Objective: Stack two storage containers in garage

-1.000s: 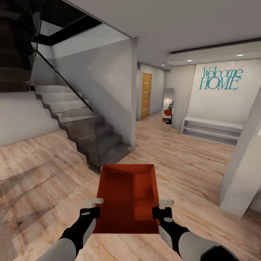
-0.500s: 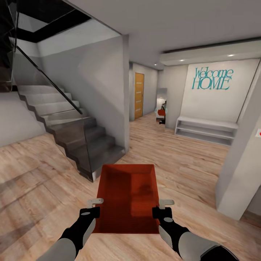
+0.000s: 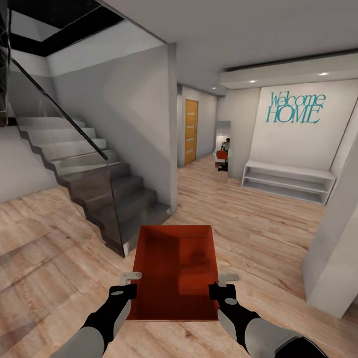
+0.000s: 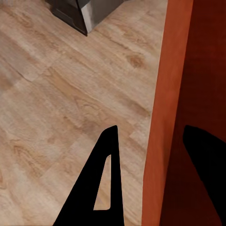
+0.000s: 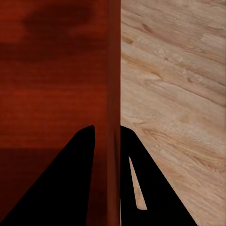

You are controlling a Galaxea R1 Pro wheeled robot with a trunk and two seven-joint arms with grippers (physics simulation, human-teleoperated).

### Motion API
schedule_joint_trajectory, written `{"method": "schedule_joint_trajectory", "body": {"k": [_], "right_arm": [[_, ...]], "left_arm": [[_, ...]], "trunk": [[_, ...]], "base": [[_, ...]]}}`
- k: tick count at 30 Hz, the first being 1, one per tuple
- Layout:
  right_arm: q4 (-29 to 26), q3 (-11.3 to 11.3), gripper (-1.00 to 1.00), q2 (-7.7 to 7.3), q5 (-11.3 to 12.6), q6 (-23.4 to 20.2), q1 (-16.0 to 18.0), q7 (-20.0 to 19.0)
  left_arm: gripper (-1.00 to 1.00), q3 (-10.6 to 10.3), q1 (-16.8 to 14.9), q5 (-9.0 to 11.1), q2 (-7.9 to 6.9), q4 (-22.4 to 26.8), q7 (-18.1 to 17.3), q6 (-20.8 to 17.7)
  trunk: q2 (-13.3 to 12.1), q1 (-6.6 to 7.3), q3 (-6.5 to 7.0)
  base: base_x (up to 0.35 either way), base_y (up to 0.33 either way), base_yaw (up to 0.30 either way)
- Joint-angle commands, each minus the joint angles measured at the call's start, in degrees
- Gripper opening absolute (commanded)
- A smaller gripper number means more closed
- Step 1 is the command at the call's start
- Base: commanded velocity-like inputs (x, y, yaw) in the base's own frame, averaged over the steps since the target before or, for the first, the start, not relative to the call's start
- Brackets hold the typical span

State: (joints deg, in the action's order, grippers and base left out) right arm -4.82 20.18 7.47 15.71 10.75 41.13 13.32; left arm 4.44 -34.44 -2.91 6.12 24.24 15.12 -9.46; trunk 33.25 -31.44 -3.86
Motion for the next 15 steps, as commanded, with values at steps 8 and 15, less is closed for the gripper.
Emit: {"method": "schedule_joint_trajectory", "body": {"k": [8, 15], "right_arm": [[0.0, -1.1, -1.0, 0.0, 0.4, 0.3, 0.1, 0.1], [0.0, -1.1, -1.0, 0.06, 0.3, 0.3, 0.1, 0.2]], "left_arm": [[-1.0, 0.5, 0.0, -0.5, 0.04, 0.1, 0.1, -0.4], [-1.0, 0.5, 0.0, -0.5, 0.06, 0.1, 0.0, -0.4]], "trunk": [[0.1, -0.06, -0.11], [0.1, -0.06, -0.11]], "base": [[0.322, 0.0, 0.0], [0.322, 0.0, 0.0]]}}
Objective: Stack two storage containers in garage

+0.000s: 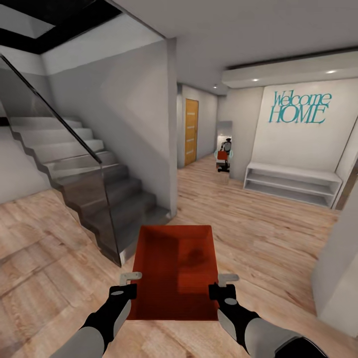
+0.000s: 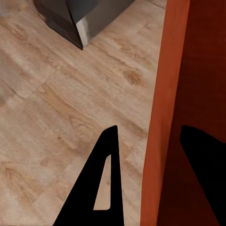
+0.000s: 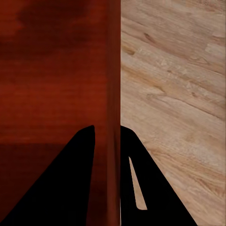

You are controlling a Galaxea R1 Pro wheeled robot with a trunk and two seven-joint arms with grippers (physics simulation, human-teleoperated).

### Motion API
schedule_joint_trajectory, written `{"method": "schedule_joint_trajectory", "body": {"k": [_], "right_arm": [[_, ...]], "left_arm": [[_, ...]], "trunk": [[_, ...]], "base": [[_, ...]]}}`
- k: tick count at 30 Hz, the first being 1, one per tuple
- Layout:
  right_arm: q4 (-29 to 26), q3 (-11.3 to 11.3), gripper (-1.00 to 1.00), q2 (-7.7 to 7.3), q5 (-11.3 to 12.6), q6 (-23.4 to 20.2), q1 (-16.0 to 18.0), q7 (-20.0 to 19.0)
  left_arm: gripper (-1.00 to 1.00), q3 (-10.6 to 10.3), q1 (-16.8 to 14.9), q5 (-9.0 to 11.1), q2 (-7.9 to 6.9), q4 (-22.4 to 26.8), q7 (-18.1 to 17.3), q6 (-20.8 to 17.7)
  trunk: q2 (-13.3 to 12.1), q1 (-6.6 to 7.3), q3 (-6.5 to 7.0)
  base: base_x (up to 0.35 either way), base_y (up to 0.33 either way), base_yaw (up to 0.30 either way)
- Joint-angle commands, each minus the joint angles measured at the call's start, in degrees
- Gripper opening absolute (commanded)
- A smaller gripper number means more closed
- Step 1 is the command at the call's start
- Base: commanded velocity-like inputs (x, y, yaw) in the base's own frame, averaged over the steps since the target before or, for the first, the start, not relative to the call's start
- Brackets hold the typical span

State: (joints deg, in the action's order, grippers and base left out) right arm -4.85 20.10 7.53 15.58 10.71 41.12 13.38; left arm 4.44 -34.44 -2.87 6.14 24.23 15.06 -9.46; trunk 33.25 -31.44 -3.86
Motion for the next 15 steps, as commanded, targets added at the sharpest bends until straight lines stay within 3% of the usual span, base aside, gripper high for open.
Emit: {"method": "schedule_joint_trajectory", "body": {"k": [1, 6, 15], "right_arm": [[0.0, -1.0, -1.0, 0.01, 0.4, 0.4, 0.1, 0.2], [0.0, -1.0, -1.0, 0.09, 0.5, 0.4, 0.1, 0.2], [0.0, -1.0, -1.0, 0.01, 0.4, 0.4, 0.1, 0.2]], "left_arm": [[-1.0, 0.5, 0.0, -0.6, 0.03, 0.1, 0.1, -0.4], [-1.0, 0.5, 0.0, -0.6, 0.03, 0.1, 0.1, -0.4], [-1.0, 0.5, 0.0, -0.6, 0.02, 0.1, 0.1, -0.4]], "trunk": [[0.1, -0.06, -0.11], [0.1, -0.06, -0.11], [0.1, -0.06, -0.11]], "base": [[0.322, 0.0, 0.0], [0.322, 0.0, -0.107], [0.322, 0.0, -0.278]]}}
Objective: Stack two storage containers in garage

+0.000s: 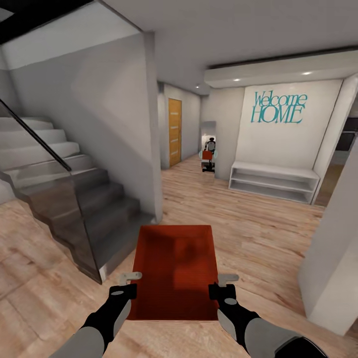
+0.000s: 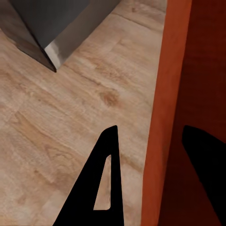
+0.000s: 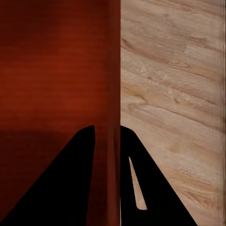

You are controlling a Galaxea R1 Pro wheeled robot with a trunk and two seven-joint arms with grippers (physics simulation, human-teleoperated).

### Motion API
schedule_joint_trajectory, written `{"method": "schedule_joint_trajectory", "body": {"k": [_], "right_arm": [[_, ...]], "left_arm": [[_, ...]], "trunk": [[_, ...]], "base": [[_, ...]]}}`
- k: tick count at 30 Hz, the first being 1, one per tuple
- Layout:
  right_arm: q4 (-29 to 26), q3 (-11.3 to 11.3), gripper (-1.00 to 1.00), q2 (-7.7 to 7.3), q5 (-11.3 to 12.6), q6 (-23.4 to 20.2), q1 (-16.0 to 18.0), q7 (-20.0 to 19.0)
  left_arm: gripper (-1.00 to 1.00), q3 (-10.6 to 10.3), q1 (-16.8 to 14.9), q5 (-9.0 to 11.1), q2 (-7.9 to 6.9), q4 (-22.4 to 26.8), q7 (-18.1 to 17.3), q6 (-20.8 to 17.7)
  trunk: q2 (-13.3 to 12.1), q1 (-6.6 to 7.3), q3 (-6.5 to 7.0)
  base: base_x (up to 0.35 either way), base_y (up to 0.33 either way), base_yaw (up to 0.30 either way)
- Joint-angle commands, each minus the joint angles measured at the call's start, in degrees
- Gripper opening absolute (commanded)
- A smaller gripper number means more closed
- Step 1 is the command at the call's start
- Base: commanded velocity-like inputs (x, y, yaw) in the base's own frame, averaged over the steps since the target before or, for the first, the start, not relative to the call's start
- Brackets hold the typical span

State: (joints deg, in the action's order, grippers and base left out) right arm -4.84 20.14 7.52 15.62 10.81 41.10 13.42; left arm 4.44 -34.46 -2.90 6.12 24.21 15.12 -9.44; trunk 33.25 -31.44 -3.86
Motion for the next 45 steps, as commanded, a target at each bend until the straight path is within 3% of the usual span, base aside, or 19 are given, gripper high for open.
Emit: {"method": "schedule_joint_trajectory", "body": {"k": [1, 20, 45], "right_arm": [[0.0, -1.1, -1.0, 0.01, 0.4, 0.3, 0.1, 0.1], [0.0, -1.1, -1.0, -0.05, 0.5, 0.3, 0.1, 0.1], [0.0, -1.1, -1.0, -0.05, 0.5, 0.3, 0.1, 0.1]], "left_arm": [[-1.0, 0.5, 0.0, -0.5, 0.03, 0.1, 0.1, -0.4], [-1.0, 0.5, 0.0, -0.5, 0.03, 0.1, 0.1, -0.4], [-1.0, 0.5, 0.0, -0.5, 0.04, 0.1, 0.0, -0.5]], "trunk": [[0.1, -0.06, -0.11], [0.1, -0.06, -0.11], [0.1, -0.06, -0.11]], "base": [[0.322, 0.0, -0.288], [0.322, 0.0, -0.28], [0.322, 0.0, -0.005]]}}
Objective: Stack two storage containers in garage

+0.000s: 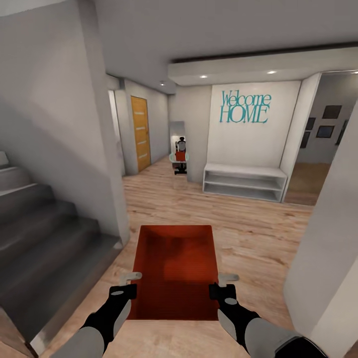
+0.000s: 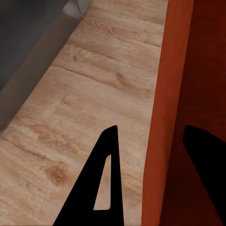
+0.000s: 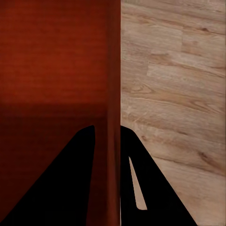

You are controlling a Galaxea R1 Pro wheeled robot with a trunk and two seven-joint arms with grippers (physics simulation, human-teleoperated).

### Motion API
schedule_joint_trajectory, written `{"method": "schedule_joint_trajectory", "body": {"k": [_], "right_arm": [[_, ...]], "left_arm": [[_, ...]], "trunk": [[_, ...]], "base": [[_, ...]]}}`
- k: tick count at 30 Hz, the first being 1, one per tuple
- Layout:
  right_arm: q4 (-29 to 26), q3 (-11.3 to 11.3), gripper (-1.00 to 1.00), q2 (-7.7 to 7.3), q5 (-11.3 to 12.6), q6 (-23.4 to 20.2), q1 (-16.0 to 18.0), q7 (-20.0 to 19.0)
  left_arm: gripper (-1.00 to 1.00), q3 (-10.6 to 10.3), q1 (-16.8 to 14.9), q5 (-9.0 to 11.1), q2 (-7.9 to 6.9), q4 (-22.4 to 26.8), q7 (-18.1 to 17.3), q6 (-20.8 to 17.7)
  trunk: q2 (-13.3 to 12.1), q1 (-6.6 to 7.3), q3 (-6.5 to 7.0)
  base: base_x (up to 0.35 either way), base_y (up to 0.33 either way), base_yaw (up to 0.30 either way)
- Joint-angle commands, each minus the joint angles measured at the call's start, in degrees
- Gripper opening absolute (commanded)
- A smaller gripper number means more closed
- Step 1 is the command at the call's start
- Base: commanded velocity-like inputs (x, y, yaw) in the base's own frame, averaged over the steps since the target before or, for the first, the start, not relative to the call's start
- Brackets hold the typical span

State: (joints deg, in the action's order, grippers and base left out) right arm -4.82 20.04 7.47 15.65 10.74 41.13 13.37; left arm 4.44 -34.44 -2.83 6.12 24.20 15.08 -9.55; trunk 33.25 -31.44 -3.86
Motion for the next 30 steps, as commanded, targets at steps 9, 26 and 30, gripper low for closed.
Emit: {"method": "schedule_joint_trajectory", "body": {"k": [9, 26, 30], "right_arm": [[0.0, -1.0, -1.0, -0.02, 0.4, 0.1, 0.1, 0.1], [0.0, -1.0, -1.0, 0.0, 0.4, 0.3, 0.1, 0.1], [0.0, -1.0, -1.0, 0.0, 0.4, 0.2, 0.1, 0.2]], "left_arm": [[-1.0, 0.5, 0.0, -0.6, 0.03, 0.1, 0.1, -0.4], [-1.0, 0.5, 0.0, -0.5, 0.05, 0.1, 0.1, -0.4], [-1.0, 0.5, 0.0, -0.5, 0.04, 0.1, 0.1, -0.4]], "trunk": [[0.1, -0.06, -0.11], [0.1, -0.06, -0.11], [0.1, -0.06, -0.11]], "base": [[0.322, 0.0, 0.0], [0.322, 0.0, 0.0], [0.322, 0.0, 0.0]]}}
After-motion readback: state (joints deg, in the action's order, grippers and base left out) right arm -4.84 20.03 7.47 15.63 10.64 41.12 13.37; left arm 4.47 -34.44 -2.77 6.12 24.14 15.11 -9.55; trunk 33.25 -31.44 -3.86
